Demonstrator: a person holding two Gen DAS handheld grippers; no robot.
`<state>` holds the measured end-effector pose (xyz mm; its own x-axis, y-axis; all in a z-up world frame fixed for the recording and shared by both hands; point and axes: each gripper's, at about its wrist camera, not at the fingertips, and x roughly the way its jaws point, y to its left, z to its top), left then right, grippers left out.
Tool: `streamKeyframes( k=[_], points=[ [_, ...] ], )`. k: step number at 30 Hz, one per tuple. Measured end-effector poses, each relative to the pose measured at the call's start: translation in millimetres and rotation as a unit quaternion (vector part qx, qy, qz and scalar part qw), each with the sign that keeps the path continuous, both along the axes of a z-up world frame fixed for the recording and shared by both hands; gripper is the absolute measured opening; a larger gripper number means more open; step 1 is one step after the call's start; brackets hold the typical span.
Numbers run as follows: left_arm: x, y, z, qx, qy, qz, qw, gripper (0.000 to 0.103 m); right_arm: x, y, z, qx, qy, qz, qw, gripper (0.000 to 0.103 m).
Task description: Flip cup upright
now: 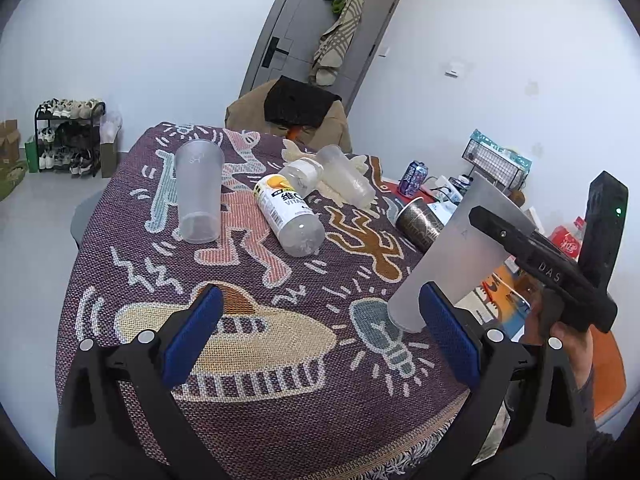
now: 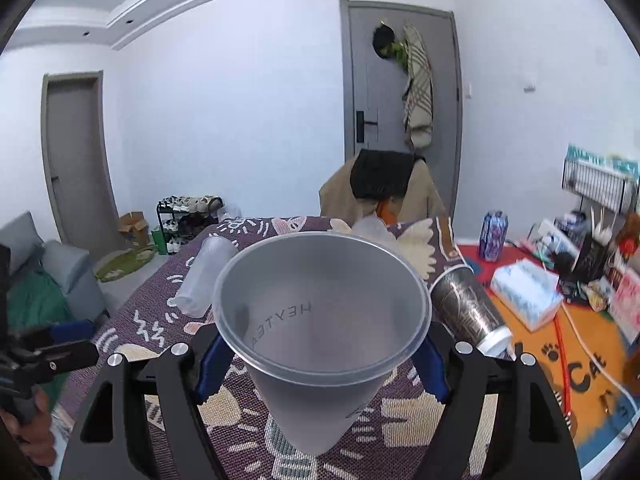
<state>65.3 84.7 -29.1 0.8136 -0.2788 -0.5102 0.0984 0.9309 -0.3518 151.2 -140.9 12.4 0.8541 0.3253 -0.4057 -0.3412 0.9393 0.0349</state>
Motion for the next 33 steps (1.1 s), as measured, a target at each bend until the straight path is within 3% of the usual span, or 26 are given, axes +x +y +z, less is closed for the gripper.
streamKeyframes(
  k=[7, 10, 18, 25, 33],
  points=[
    [0, 7, -4, 0.006, 0.005, 0.018, 0.9998, 0.097, 0, 29, -30, -0.030, -0.003, 0.018, 0.999, 0.077],
    [3, 7, -5, 0.007, 0.007, 0.018, 0.9998, 0.097, -9, 33, -33, -0.034, -0.004, 0.025, 0.999, 0.095],
    [-4, 6, 3, 0.021, -0.023, 0.028, 0.9991, 0.097, -34, 11, -27, -0.001, 0.012, 0.032, 0.999, 0.095],
    [-11, -11, 15, 0.039, -0.054, 0.019, 0.9976, 0.097, -68, -12, -32, 0.013, -0.002, 0.017, 1.000, 0.095],
    [-32, -42, 23, 0.090, -0.095, 0.019, 0.9912, 0.097, -89, -39, -45, 0.006, 0.001, -0.006, 1.000, 0.096]
  ],
)
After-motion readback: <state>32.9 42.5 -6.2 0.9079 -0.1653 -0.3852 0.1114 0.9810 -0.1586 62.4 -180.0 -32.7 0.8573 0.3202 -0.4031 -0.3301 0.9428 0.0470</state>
